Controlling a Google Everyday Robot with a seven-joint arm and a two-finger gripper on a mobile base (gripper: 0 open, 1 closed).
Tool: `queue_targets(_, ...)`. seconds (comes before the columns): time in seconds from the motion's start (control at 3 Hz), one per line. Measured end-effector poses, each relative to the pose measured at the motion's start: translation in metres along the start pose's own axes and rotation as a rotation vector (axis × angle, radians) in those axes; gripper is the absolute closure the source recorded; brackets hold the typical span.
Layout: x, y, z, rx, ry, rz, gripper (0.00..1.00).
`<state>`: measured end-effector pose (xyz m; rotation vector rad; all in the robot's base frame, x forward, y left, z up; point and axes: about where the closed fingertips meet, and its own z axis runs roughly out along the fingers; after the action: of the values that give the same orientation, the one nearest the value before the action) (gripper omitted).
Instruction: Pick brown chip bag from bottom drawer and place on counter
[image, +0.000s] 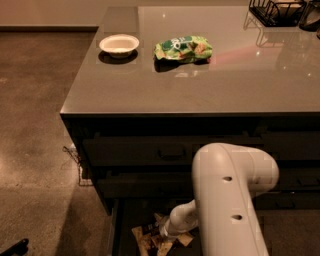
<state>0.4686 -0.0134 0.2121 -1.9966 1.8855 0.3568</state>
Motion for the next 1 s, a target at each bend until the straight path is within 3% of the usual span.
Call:
queue_targets(0.33,0.01,-0.007,0.032,-0.017,0.03,-0.022,0.0)
queue_targets(0.67,0.025,-0.016,0.058,-0.038,0.037,-0.011,0.18)
queue_targets(1.0,0.032,-0.023,0.056,-0.034,-0.002,-0.027,0.5)
